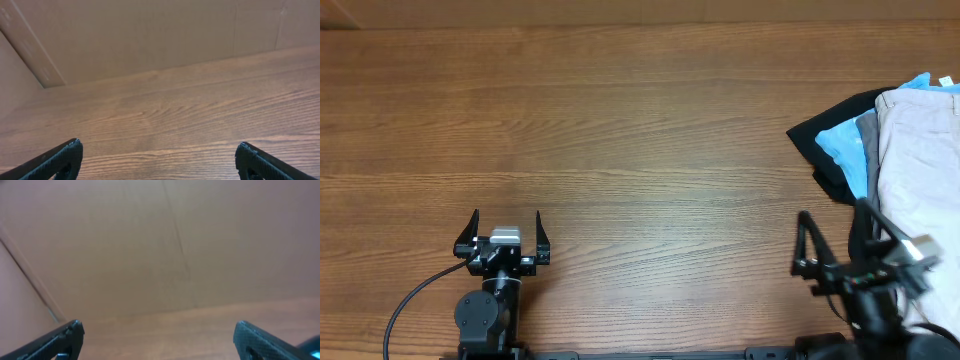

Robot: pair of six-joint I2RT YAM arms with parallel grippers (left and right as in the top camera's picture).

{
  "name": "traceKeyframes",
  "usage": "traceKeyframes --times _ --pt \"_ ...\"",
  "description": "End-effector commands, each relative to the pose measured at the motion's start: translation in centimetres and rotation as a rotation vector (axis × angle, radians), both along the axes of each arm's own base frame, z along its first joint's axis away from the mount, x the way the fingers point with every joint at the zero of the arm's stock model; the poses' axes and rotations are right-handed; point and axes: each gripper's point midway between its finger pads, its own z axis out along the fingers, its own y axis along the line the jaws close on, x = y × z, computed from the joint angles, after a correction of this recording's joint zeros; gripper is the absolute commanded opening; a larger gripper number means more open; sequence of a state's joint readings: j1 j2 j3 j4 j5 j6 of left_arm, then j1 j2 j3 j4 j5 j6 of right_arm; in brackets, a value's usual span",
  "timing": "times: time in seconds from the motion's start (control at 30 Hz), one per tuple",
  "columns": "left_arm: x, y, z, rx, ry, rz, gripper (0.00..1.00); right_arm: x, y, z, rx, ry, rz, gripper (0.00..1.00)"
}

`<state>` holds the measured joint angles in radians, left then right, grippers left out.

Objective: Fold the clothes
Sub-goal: 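Reach the right gripper into the clothes pile and grasp the beige shorts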

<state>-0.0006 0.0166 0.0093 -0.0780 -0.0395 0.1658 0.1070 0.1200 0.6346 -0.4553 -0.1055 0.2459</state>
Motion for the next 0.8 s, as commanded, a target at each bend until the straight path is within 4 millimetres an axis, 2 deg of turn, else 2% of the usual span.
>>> traceKeyframes --times 0.0,0.17,0.27,0.33,0.53,0.77 --pt "0.0 0.1 0.1 0.023 -0.009 0.006 1.00 -1.3 -1.0 4.7 0.017 -0.009 -0.048 1.00" --pt "0.0 0.1 0.1 0.023 -0.009 0.006 1.00 -1.5 -1.6 8.0 -0.014 0.076 -0.083 1.00" --pt "0.0 0.1 0.1 0.023 -0.009 0.006 1.00 -0.5 -1.5 8.6 -0.034 0.166 -0.083 1.00" --pt "0.0 0.1 0.1 0.022 -0.009 0.006 1.00 0.6 -1.4 8.2 -0.046 0.246 -0.086 1.00" --pt "0.0 0.1 0.1 0.023 -0.009 0.006 1.00 4.4 -2.2 4.1 -0.108 0.568 -0.151 1.00" --pt "0.0 0.1 0.1 0.023 -0.009 0.006 1.00 9.3 -2.4 -3.1 -0.187 0.899 -0.187 1.00"
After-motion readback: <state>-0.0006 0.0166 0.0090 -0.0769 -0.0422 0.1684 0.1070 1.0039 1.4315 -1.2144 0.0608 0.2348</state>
